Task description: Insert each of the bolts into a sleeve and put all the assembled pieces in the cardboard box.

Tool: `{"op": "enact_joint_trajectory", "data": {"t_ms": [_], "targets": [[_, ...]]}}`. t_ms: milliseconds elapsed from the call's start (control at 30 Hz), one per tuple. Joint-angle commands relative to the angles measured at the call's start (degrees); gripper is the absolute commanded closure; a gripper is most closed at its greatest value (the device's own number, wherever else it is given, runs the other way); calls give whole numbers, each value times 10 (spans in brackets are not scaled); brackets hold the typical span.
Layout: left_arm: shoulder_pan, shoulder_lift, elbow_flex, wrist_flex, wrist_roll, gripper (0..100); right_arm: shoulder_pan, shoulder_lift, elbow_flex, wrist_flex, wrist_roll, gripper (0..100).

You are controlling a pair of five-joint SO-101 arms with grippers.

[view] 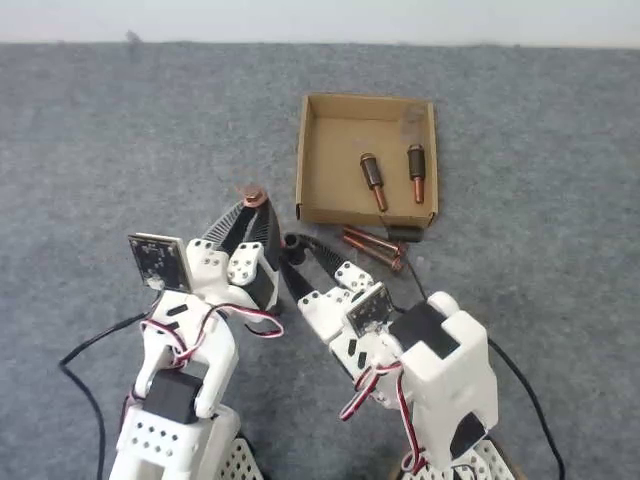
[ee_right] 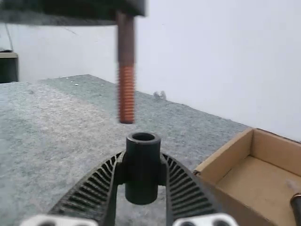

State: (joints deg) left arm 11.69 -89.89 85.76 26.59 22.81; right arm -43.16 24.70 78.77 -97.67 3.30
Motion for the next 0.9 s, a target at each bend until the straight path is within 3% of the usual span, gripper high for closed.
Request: {"op": "enact_joint_trajectory", "data": {"t_ms": [0,200,867], "targets": [[16,-14,9,-66,6,989,-5,-11,11,-3,12,991],[15,-12,43,-120,4,989,-6,-12,19,-3,12,991],[18,-14,92,-120,4,989,-9,-13,35,-28,40,991]]}}
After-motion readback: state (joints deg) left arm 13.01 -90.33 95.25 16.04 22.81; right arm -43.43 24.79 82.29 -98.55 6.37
